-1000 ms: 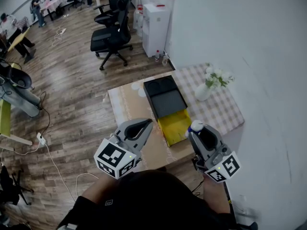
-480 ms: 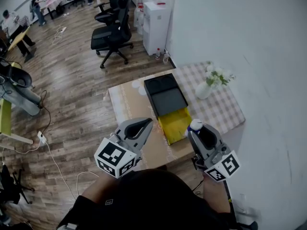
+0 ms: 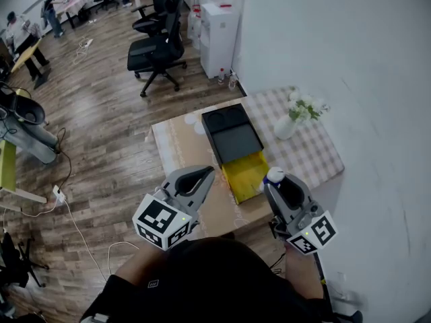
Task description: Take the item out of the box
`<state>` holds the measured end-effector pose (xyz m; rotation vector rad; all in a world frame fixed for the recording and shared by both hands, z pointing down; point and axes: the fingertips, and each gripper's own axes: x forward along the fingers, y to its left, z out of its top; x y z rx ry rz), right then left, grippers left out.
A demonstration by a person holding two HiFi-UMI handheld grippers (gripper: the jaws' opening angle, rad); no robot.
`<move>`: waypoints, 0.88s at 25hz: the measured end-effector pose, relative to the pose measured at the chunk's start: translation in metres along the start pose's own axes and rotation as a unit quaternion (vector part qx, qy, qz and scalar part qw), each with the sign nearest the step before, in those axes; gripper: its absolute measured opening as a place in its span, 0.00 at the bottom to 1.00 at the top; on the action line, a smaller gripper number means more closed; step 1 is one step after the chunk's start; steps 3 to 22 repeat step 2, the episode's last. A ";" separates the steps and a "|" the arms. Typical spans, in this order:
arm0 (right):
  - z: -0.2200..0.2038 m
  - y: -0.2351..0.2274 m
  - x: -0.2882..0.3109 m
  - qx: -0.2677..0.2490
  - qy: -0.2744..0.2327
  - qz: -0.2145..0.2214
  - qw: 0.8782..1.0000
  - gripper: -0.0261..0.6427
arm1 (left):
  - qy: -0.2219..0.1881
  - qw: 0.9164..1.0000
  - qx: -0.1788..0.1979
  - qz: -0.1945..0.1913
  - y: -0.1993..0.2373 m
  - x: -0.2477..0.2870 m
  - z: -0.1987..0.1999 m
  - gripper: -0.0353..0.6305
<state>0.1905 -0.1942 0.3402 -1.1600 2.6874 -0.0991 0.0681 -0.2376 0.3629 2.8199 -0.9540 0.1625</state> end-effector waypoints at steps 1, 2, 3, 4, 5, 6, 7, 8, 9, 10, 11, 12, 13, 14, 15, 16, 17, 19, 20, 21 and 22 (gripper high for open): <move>0.000 0.000 0.000 0.000 0.000 -0.001 1.000 0.23 | 0.000 1.000 0.000 0.000 0.000 0.000 0.000 0.08; 0.000 0.000 0.000 0.001 0.000 -0.001 1.000 0.23 | 0.000 1.000 0.000 0.000 0.000 0.000 0.000 0.08; 0.000 0.000 0.000 0.001 0.000 -0.001 1.000 0.23 | 0.000 1.000 0.000 0.000 0.000 0.000 0.000 0.08; 0.000 0.000 0.000 0.001 0.000 -0.001 1.000 0.23 | 0.000 1.000 0.000 0.000 0.000 0.000 0.000 0.08; 0.000 0.000 0.000 0.001 0.000 -0.001 1.000 0.23 | 0.000 1.000 0.000 0.000 0.000 0.000 0.000 0.08; 0.000 0.000 0.000 0.001 0.000 -0.001 1.000 0.23 | 0.000 1.000 0.000 0.000 0.000 0.000 0.000 0.08; 0.000 0.000 0.000 0.001 0.000 -0.001 1.000 0.23 | 0.000 1.000 0.000 0.000 0.000 0.000 0.000 0.08; 0.000 0.000 0.000 0.001 0.000 -0.001 1.000 0.23 | 0.000 1.000 0.000 0.000 0.000 0.000 0.000 0.08; 0.000 0.000 0.000 0.001 0.000 -0.001 1.000 0.23 | 0.000 1.000 0.000 0.000 0.000 0.000 0.000 0.08; 0.000 0.000 0.000 0.001 0.000 -0.001 1.000 0.23 | 0.000 1.000 0.000 0.000 0.000 0.000 0.000 0.08; 0.000 0.000 0.000 0.001 0.000 -0.001 1.000 0.23 | 0.000 1.000 0.000 0.000 0.000 0.000 0.000 0.08; 0.000 0.000 0.000 0.001 0.000 -0.001 1.000 0.23 | 0.000 1.000 0.000 0.000 0.000 0.000 0.000 0.08; 0.000 0.000 0.000 0.001 0.000 -0.001 1.000 0.23 | 0.000 1.000 0.000 0.000 0.000 0.000 0.000 0.08; 0.000 0.000 0.000 0.001 0.000 -0.001 1.000 0.23 | 0.000 1.000 0.000 0.000 0.000 0.000 0.000 0.08; 0.000 0.000 0.000 0.001 0.000 -0.001 1.000 0.23 | 0.000 1.000 0.000 0.000 0.000 0.000 0.000 0.08; 0.000 0.000 0.000 0.001 0.000 -0.001 1.000 0.23 | 0.000 1.000 0.000 0.000 0.000 0.000 0.000 0.08; 0.000 0.000 0.000 0.001 0.000 -0.001 1.000 0.23 | 0.000 1.000 0.000 0.000 0.000 0.000 0.000 0.08; 0.000 0.000 0.000 0.001 0.000 -0.001 1.000 0.23 | 0.000 1.000 0.000 0.000 0.000 0.000 0.000 0.08; 0.000 0.000 0.000 0.001 0.000 -0.001 1.000 0.23 | 0.000 1.000 0.000 0.000 0.000 0.000 0.000 0.08; 0.000 0.000 0.000 0.001 0.000 -0.001 1.000 0.23 | 0.000 1.000 0.000 0.000 0.000 0.000 0.000 0.08; 0.000 0.000 0.000 0.001 0.000 -0.001 1.000 0.23 | 0.000 1.000 0.000 0.000 0.000 0.000 0.000 0.08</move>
